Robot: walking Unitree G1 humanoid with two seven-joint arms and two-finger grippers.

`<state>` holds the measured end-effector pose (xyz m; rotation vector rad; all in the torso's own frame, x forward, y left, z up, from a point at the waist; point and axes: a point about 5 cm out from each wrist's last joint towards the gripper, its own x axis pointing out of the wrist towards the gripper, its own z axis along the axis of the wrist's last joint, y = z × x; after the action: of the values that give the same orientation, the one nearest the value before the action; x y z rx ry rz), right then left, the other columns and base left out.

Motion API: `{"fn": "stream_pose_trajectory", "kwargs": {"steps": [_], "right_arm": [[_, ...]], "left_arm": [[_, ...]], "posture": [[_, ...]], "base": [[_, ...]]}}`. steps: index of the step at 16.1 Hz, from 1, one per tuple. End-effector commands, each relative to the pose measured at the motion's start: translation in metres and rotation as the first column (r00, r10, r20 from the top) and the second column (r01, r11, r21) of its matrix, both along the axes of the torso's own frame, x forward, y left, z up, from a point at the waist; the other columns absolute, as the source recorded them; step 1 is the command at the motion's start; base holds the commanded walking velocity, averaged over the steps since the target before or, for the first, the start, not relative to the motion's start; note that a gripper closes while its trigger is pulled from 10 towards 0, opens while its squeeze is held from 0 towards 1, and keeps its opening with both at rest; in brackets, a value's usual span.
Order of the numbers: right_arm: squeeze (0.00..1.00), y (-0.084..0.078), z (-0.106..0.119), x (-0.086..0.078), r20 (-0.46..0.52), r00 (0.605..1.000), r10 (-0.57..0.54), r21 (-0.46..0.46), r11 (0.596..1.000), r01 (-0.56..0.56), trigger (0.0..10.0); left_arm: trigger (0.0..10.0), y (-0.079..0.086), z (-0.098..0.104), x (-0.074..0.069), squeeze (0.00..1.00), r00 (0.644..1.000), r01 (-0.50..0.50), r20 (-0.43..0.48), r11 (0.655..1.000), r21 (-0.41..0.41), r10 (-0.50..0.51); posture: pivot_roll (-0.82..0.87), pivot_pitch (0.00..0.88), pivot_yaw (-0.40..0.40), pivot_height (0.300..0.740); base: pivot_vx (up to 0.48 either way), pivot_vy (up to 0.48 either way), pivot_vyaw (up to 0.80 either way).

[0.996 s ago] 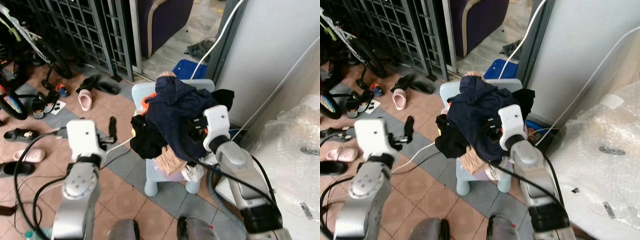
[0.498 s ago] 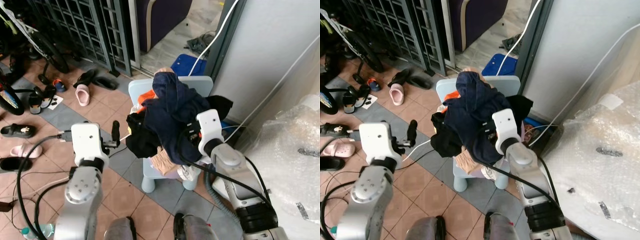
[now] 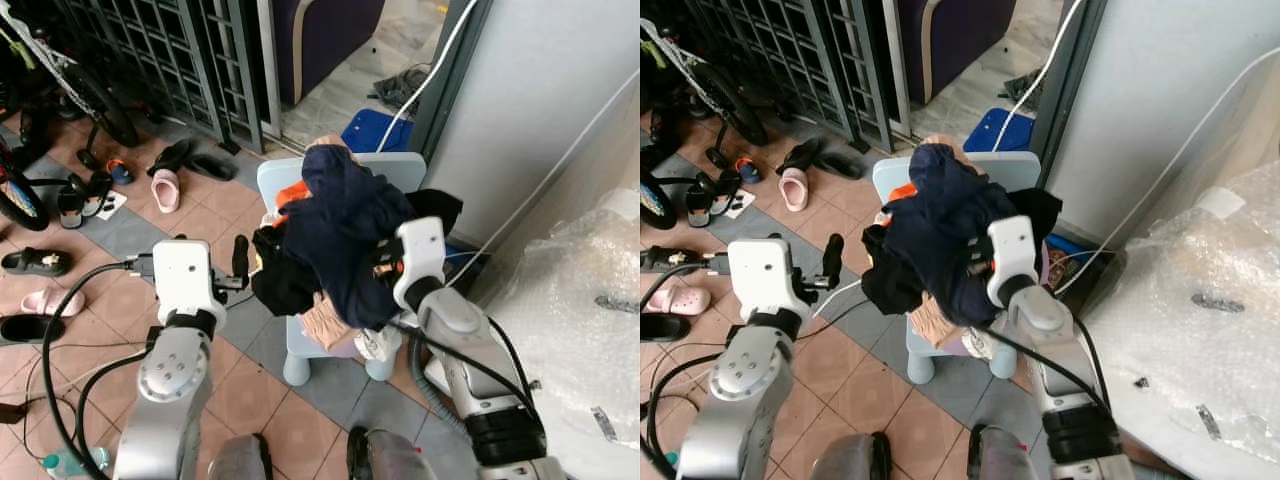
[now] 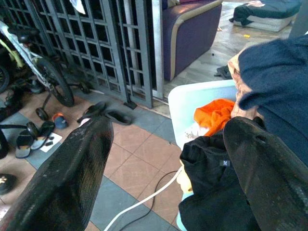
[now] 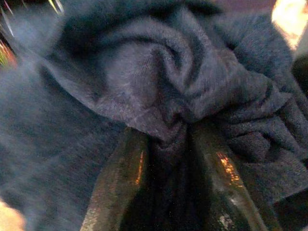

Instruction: Clothes washing

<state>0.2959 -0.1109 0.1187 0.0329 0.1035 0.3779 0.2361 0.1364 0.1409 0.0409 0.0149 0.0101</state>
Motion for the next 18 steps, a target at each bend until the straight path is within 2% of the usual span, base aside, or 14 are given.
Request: {"fn": "stream_pose_trajectory", "kwargs": {"steps": [1, 3, 6, 8, 10, 12, 18], "right_arm": [[0.0, 0.002, 0.019, 0.001, 0.085, 0.996, 0.02, 0.042, 0.999, -0.024, 0.0], [0.0, -0.003, 0.028, -0.001, 0.117, 0.993, 0.017, 0.051, 0.998, -0.023, 0.0], [0.0, -0.022, 0.043, -0.016, 0.151, 0.988, 0.003, 0.031, 0.999, -0.007, 0.0], [0.0, -0.031, 0.056, -0.017, 0.186, 0.982, -0.029, 0.054, 0.998, 0.019, 0.0], [0.0, -0.025, 0.076, -0.011, 0.268, 0.963, -0.019, 0.056, 0.998, 0.004, 0.0], [0.0, -0.021, 0.086, -0.009, 0.287, 0.958, -0.016, 0.075, 0.997, -0.006, 0.0], [0.0, -0.011, 0.094, -0.008, 0.315, 0.949, 0.019, 0.067, 0.997, -0.042, 0.0]], "left_arm": [[10.0, -0.001, -0.002, 0.0, 0.0, 1.0, -0.011, -0.007, 1.0, 0.017, 0.011], [10.0, -0.001, -0.004, -0.001, 0.0, 1.0, -0.012, -0.009, 1.0, 0.02, 0.012], [10.0, 0.005, -0.005, -0.006, 0.0, 0.999, -0.039, -0.009, 0.998, 0.046, 0.04], [10.0, 0.008, -0.006, -0.006, 0.0, 0.999, -0.047, 0.0, 0.997, 0.065, 0.047], [10.0, 0.006, -0.002, 0.001, 0.0, 0.999, -0.048, 0.019, 0.997, 0.052, 0.047], [10.0, 0.005, -0.001, 0.004, 0.0, 0.999, -0.043, 0.018, 0.998, 0.049, 0.042], [10.0, 0.003, -0.005, 0.004, 0.0, 0.999, -0.053, 0.007, 0.998, 0.043, 0.053]], "posture": [[0.04, 0.088, 0.01, 0.74], [0.05, 0.072, -0.007, 0.74], [0.03, 0.046, -0.02, 0.74], [0.02, 0.04, 0.011, 0.74], [0.01, 0.043, 0.037, 0.74], [0.01, 0.042, 0.036, 0.74], [0.01, 0.052, 0.022, 0.74]], "base": [[0.0, 0.0, 0.0], [0.0, 0.0, 0.0], [0.0, 0.0, 0.0], [0.0, 0.0, 0.0], [0.0, 0.0, 0.0], [0.0, 0.0, 0.0], [-0.041, 0.0, 0.0]]}}
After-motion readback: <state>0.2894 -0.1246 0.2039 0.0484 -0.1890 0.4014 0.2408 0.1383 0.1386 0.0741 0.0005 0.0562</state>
